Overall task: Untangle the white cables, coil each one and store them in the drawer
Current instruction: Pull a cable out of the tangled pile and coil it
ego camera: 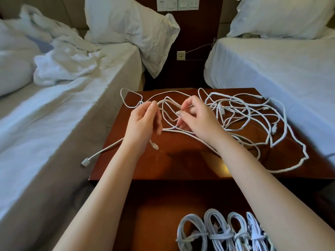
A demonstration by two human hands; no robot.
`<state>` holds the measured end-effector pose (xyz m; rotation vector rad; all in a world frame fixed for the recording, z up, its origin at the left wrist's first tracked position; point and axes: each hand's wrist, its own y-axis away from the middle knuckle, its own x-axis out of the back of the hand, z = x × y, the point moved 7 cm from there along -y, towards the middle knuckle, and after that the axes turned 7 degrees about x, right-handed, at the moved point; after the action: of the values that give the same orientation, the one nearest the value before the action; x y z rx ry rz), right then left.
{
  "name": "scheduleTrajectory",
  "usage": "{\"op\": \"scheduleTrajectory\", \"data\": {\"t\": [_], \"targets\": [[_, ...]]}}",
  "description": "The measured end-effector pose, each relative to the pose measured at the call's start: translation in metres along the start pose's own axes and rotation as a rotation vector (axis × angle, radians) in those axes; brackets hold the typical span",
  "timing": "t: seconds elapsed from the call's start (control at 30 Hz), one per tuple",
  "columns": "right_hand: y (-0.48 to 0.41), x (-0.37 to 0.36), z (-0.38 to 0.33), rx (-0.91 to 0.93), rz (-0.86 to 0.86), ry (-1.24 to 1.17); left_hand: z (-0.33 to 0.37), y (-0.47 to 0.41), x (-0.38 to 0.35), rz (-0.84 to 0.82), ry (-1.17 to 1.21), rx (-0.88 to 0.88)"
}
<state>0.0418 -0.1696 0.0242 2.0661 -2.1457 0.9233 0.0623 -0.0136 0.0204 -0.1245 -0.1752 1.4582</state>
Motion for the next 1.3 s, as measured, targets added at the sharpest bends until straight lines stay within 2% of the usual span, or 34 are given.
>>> {"op": "scheduleTrajectory", "data": {"t": [0.07, 0.17, 0.27, 0.37, 0.5, 0.63, 0.73, 0.9, 1.03, 1.13, 1.23, 1.3], "targets": [[-0.001, 0.000, 0.017, -0.068, 0.014, 0.062, 0.010, -0.002, -0.002, -0.027, 0.092, -0.017], [0.002, -0.004, 0.040, -0.179, -0.056, 0.171, 0.028, -0.011, -0.004, -0.049, 0.223, -0.045], [0.003, -0.008, 0.043, -0.183, -0.096, 0.195, 0.043, -0.019, -0.010, -0.106, 0.287, -0.072], [-0.001, -0.001, 0.037, -0.178, -0.033, 0.144, 0.041, -0.021, -0.021, -0.204, 0.295, -0.035], [-0.005, 0.014, 0.007, 0.058, 0.122, 0.198, 0.034, -0.017, -0.035, -0.397, 0.263, 0.023], [-0.002, 0.029, -0.017, 0.337, 0.314, 0.235, 0.031, -0.004, -0.051, -0.537, 0.131, 0.081], [-0.001, 0.038, -0.020, 0.415, 0.401, 0.276, 0.028, 0.004, -0.062, -0.574, 0.062, 0.156], [0.003, 0.048, -0.016, 0.387, 0.476, 0.338, 0.027, 0.012, -0.066, -0.666, -0.157, 0.126], [0.003, 0.057, -0.003, 0.242, 0.472, 0.245, 0.026, 0.026, -0.070, -0.827, -0.238, 0.163], [0.008, 0.061, -0.004, 0.222, 0.479, 0.189, 0.024, 0.038, -0.082, -0.923, -0.310, 0.199], [0.005, 0.048, -0.003, 0.171, 0.405, 0.229, 0.030, 0.046, -0.092, -0.984, -0.250, 0.194], [0.003, 0.032, 0.003, 0.121, 0.278, 0.318, 0.038, 0.050, -0.096, -0.996, -0.163, 0.174]]}}
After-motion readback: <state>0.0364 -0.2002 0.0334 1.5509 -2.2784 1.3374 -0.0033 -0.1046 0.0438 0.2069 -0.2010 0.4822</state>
